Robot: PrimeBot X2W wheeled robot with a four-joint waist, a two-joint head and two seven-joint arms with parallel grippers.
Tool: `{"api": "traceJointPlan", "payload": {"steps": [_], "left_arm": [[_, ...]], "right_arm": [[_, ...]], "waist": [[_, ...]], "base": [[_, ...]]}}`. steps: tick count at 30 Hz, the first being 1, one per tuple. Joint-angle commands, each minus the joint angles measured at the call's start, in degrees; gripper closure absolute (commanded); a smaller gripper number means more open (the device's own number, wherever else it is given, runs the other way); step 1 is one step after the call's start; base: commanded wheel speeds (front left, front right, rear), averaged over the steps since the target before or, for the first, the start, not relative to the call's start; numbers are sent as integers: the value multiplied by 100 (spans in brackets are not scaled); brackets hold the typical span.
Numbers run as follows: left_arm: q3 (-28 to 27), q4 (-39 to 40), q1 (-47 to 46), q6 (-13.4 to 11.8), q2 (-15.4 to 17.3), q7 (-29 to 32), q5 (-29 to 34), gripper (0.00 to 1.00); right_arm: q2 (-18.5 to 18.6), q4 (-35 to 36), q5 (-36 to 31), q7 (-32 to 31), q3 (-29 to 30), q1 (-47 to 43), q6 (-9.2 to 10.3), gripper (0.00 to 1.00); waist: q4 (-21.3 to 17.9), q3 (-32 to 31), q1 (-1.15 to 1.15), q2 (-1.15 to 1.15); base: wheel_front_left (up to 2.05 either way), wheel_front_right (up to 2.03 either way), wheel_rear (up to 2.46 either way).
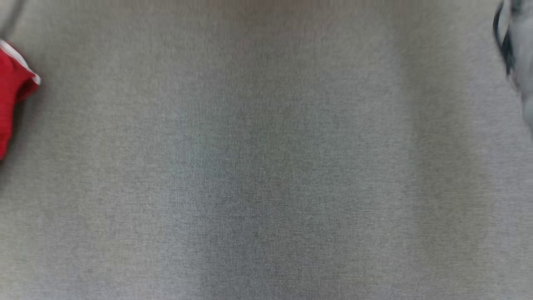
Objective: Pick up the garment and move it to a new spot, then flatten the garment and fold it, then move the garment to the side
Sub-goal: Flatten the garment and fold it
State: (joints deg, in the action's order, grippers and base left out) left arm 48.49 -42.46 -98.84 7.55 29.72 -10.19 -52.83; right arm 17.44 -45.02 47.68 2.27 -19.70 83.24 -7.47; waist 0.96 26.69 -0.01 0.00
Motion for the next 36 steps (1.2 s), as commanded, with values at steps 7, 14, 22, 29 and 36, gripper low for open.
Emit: {"api": "traceJointPlan", "payload": {"steps": [7,14,22,29,36], "left_arm": [[-467,1787,2571,-657,752,-362,-967,100],[-890,4110,5513,-1785,1245,-502,-1412,100],[-1909,5238,7968,-2288,704,-502,-1159,100],[-2058,5158,9556,-2086,-126,-504,-790,100],[-2232,4815,10476,-1914,-577,-504,-439,100]], "right_arm": [[583,1192,893,196,-598,-2333,-3,100],[1126,1861,1374,426,-721,-4312,-3,100],[1254,2156,1388,625,-779,-5617,-3,100],[1189,1991,1177,907,-681,-6536,-3,100],[1081,1860,1078,984,-532,-7334,-3,100]], "waist": [[-114,-1039,1,0],[-37,-1351,1,0],[-99,-1399,1,0],[-7,-1547,1,0],[115,-1863,1,0]], "base": [[0,0,0],[0,0,0],[0,0,0],[0,0,0],[0,0,0]]}}
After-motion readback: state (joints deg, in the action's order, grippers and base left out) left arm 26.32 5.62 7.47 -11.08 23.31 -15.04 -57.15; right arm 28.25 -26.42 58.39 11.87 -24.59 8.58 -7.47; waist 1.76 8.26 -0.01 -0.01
